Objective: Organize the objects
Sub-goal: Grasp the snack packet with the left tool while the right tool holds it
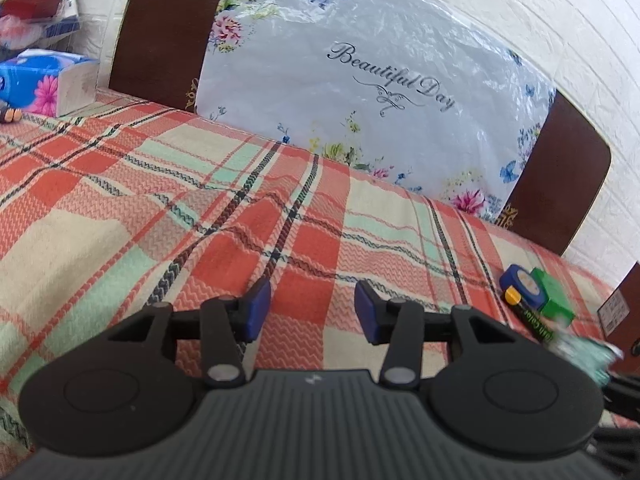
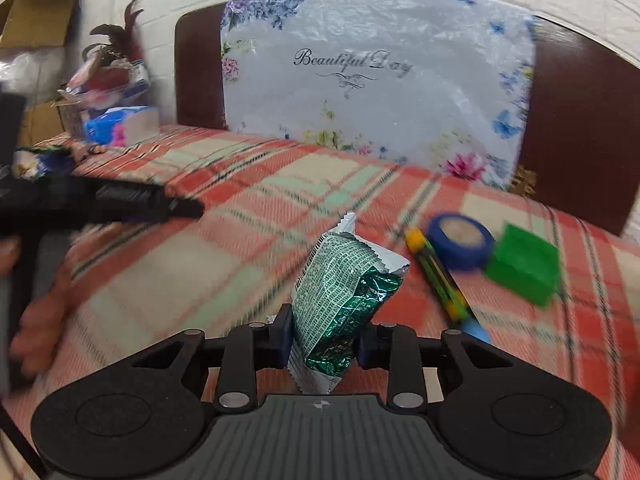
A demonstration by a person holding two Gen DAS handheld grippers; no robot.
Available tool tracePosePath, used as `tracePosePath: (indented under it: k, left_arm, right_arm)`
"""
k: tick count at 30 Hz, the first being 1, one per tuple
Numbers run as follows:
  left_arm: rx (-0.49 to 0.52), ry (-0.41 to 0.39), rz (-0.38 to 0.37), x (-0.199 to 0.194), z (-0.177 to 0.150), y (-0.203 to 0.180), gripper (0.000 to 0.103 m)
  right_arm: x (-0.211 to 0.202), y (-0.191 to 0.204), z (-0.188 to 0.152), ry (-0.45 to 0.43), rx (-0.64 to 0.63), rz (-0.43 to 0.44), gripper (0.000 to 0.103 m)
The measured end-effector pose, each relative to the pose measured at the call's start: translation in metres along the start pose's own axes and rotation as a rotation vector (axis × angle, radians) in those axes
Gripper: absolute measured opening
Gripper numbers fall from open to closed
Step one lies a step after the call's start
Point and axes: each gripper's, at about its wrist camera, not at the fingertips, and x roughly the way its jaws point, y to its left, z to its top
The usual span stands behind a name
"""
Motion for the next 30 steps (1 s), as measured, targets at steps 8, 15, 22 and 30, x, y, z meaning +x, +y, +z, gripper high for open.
tracePosePath:
  k: [8, 15, 22, 30]
  left_arm:
    - [0.104, 0.142, -0.14, -0.011, -0.005, -0.073, 0.055]
    - [0.268, 0.344, -0.354, -0.021, -0.027, -0.167, 0.054]
    - [0.205, 0.53, -0.421, -0.021, -0.049, -0.185, 0.054]
    - [0.165, 0.539, -0.476, -0.021, -0.049, -0.195, 0.027]
  right_arm:
    - [-0.087, -0.048, -0.058, -0.009, 0.19, -0.122, 0.079]
    - [-0.118, -0.056, -0.081, -0.056, 0.171, -0.205, 0.082]
    - [-0.106, -0.055, -0.083, -0.014, 0.14, -0.186, 0.08]
    - [-0.09, -0.055, -0.073, -0.023, 0.132, -0.166, 0.049]
